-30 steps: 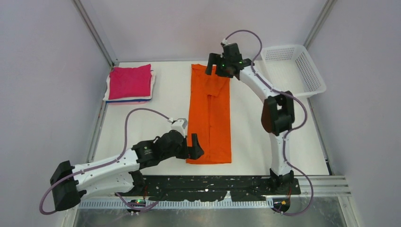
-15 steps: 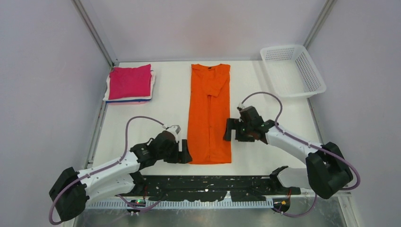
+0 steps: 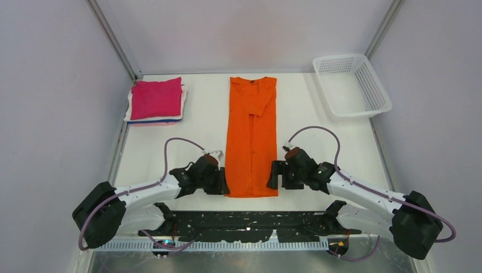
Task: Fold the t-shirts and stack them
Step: Grab the bottom of the folded rectangular tshirt with both arms
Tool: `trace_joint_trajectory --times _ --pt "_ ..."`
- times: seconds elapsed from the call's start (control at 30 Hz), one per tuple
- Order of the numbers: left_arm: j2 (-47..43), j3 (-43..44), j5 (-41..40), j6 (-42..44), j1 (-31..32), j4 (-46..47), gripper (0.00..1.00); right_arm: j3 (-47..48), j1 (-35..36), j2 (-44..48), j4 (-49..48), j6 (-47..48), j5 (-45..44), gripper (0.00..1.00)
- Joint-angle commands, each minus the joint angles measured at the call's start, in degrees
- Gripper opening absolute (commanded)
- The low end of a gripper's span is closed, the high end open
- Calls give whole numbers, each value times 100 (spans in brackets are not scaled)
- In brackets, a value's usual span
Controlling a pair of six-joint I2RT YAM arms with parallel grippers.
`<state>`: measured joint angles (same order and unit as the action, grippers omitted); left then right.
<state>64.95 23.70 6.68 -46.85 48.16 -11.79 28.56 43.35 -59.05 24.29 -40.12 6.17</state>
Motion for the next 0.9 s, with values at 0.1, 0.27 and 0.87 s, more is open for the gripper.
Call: trace_joint_trajectory --times 0.1,0.27,0.87 --pt "258 23 84 33 -17 -407 17 -262 237 152 -32 -510 -303 80" --pt "173 -91 207 15 -17 -614 3 -261 414 -8 -64 -648 -315 75" --pt "-377 -429 565 -679 133 -275 0 -401 1163 -253 -474 -1126 -443 6"
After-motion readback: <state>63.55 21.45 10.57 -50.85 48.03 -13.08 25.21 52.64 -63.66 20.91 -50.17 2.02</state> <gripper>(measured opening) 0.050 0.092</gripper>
